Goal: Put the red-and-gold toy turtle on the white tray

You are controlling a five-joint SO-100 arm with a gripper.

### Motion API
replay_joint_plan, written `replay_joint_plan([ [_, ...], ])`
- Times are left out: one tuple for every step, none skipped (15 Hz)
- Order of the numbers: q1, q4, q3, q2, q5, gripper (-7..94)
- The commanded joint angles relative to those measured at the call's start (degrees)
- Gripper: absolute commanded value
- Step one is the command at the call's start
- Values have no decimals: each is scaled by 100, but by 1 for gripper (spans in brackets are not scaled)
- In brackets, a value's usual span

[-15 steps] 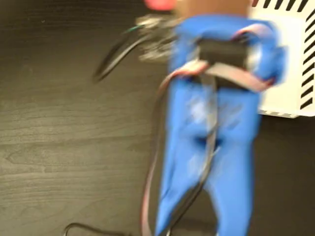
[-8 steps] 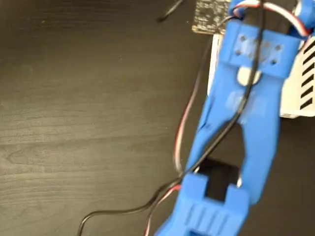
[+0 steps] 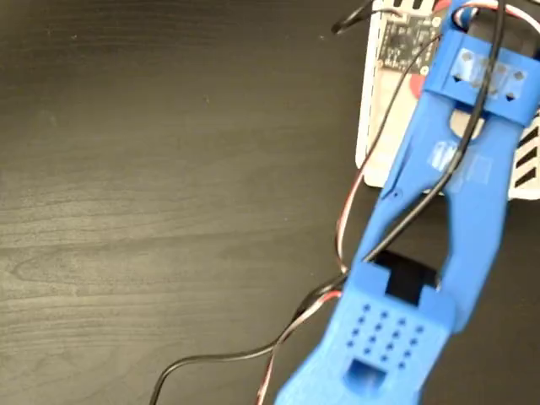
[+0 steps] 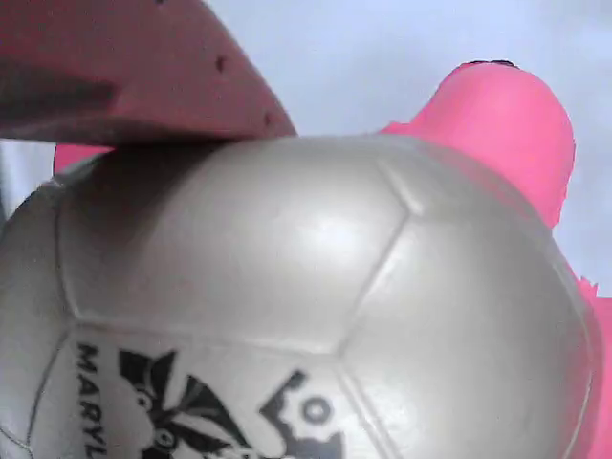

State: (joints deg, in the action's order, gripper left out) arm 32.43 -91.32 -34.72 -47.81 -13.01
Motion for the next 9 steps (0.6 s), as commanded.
replay_joint_plan([
  [88,79,97,-167,-53,0],
  [88,202,70,-114,-44,0],
  [79,290,53,-62,-44,0],
  [79,369,26,-35,-53,0],
  [79,404,9,-35,-53,0],
  [79,413,0,-26,-62,1],
  [79,422,-35,-26,-62,12],
  [79,422,-70,-26,-62,19],
  [79,422,-132,-26,-97,36],
])
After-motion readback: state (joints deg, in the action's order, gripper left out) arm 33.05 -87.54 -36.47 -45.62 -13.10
